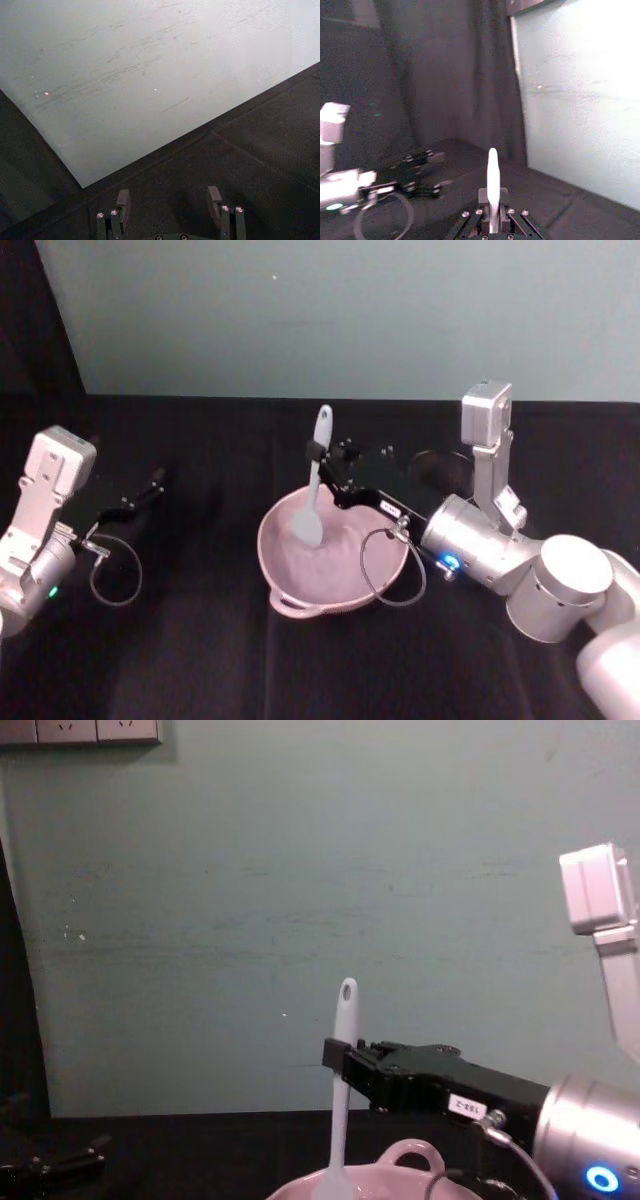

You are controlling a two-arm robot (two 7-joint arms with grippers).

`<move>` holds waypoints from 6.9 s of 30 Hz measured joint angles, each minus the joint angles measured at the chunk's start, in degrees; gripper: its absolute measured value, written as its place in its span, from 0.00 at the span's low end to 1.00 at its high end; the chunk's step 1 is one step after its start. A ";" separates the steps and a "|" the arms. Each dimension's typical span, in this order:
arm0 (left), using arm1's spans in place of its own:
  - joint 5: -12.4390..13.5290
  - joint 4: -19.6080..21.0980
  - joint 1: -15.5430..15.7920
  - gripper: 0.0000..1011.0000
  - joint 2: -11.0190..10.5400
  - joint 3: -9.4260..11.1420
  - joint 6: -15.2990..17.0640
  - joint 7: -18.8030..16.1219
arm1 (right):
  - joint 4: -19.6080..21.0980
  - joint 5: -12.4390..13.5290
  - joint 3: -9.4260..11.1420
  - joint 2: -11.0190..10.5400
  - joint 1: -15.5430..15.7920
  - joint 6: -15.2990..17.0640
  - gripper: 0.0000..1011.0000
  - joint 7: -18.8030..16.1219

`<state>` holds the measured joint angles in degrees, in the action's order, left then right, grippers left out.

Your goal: Use the one hand to pick up the spoon and stir the clear water in the bowl.

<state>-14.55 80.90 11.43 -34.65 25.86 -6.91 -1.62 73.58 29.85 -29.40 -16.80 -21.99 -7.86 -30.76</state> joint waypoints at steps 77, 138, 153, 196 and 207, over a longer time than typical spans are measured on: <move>0.00 0.00 0.00 1.00 0.00 0.00 0.00 0.00 | 1.79 -4.23 2.04 2.69 2.88 0.00 0.12 -1.35; 0.00 0.00 0.00 1.00 0.00 0.00 0.00 0.00 | -8.11 -12.31 6.81 7.15 -0.45 -10.46 0.12 5.95; 0.00 0.00 0.00 1.00 0.00 0.00 0.00 0.00 | 3.35 -0.06 11.26 3.37 4.68 2.10 0.12 1.00; 0.00 0.00 0.00 1.00 0.00 0.00 0.00 0.00 | -2.74 20.28 19.58 -0.99 -0.89 8.30 0.12 1.16; 0.00 0.00 0.00 1.00 0.00 0.00 0.00 0.00 | -8.90 20.70 16.61 -0.88 -2.55 7.38 0.12 -0.82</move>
<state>-14.55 80.90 11.43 -34.64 25.86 -6.91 -1.62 64.69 50.55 -12.79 -17.68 -24.54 -0.48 -31.58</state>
